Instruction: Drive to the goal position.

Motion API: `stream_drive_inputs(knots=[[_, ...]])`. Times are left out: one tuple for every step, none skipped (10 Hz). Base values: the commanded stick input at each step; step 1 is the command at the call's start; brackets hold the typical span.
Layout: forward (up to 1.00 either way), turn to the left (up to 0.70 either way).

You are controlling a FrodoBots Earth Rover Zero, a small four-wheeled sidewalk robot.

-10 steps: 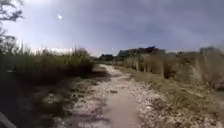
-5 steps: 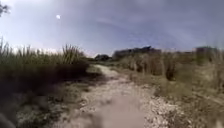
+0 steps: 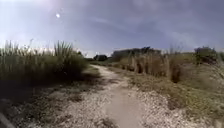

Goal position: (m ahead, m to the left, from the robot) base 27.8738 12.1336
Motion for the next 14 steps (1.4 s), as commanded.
stream_drive_inputs(knots=[[0.85,0.00],[0.85,0.00],[0.85,0.00],[0.85,0.00],[0.85,0.00],[0.85,0.00],[0.85,0.00],[0.85,0.00],[0.85,0.00],[0.85,0.00],[0.85,0.09],[0.85,0.33],[0.85,0.34],[0.85,0.32]])
